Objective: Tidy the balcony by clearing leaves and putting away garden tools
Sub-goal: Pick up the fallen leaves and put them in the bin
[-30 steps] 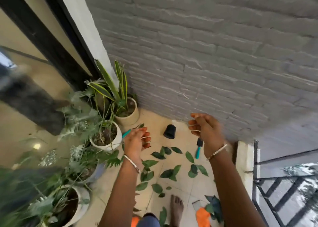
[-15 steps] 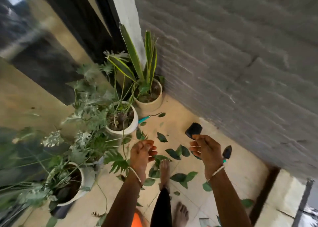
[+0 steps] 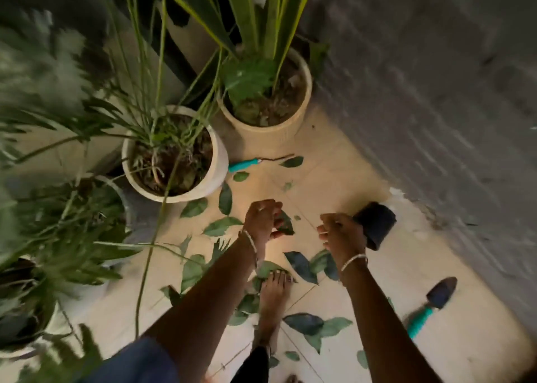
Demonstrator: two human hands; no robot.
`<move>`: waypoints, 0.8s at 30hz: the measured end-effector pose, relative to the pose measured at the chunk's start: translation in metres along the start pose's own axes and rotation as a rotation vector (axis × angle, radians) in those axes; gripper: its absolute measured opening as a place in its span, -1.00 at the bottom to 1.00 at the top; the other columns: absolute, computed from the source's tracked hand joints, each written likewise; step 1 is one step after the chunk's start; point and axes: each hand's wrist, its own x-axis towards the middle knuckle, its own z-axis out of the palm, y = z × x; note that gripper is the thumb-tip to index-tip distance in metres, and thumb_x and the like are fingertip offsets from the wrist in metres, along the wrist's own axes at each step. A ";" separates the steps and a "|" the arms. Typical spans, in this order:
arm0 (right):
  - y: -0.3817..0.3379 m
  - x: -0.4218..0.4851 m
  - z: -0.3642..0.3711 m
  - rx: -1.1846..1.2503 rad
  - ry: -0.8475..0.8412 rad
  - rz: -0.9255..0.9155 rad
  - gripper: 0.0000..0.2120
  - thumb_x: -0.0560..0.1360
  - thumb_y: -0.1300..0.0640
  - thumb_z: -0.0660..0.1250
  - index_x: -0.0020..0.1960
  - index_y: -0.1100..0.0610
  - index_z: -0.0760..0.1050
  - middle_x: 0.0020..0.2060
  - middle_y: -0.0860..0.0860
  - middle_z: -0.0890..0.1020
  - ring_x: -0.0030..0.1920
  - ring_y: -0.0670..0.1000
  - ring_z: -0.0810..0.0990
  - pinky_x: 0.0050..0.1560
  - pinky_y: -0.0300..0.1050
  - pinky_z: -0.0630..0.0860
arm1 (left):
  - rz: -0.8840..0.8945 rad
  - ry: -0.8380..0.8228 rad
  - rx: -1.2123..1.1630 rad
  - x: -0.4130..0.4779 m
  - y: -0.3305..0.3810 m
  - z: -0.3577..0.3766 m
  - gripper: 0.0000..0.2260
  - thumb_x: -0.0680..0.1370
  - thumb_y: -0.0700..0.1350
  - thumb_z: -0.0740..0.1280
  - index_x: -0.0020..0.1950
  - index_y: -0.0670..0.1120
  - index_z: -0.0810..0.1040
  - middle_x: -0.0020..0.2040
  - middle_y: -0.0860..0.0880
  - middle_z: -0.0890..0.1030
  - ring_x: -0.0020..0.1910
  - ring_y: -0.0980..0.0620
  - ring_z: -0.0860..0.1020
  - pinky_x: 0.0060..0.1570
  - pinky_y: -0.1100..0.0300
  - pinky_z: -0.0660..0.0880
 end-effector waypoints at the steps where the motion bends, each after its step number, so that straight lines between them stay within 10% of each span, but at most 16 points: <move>1: 0.003 0.022 0.009 -0.070 -0.007 -0.032 -0.87 0.48 0.15 0.36 -0.21 0.00 0.61 -0.34 0.01 0.65 -0.29 0.08 0.59 -0.32 -0.09 0.50 | 0.000 0.046 0.021 0.028 -0.003 -0.002 -0.91 0.62 -0.18 0.22 0.11 -0.06 0.46 -0.06 -0.09 0.57 -0.13 -0.07 0.54 -0.10 0.08 0.52; 10: 0.020 0.179 0.078 -0.656 -0.201 -0.249 -0.56 0.51 0.15 0.40 0.36 0.11 0.43 0.29 0.12 0.51 0.31 0.14 0.46 0.24 -0.09 0.40 | 0.126 0.317 0.908 0.202 -0.024 -0.053 -0.42 0.47 -0.01 0.48 0.39 -0.06 0.30 0.40 -0.12 0.28 0.36 -0.15 0.37 0.36 0.05 0.30; 19: 0.049 0.280 0.132 -1.235 -0.269 -0.510 -0.02 0.43 -0.10 0.44 0.60 0.06 -0.12 0.58 0.10 -0.09 0.57 0.21 -0.12 0.52 0.20 0.07 | 0.314 0.339 1.343 0.274 -0.071 -0.094 0.02 0.29 0.19 0.55 0.55 0.11 -0.03 0.58 -0.09 -0.02 0.51 -0.22 0.15 0.37 -0.13 0.32; 24: 0.078 0.260 0.140 -1.247 -0.228 -0.642 0.08 0.36 -0.27 0.44 0.60 0.09 -0.13 0.58 0.14 -0.09 0.56 0.22 -0.14 0.53 0.20 0.04 | 0.421 0.345 1.406 0.280 -0.074 -0.093 0.09 0.27 0.14 0.59 0.57 0.12 -0.10 0.60 -0.07 -0.13 0.54 -0.23 0.08 0.41 -0.15 0.27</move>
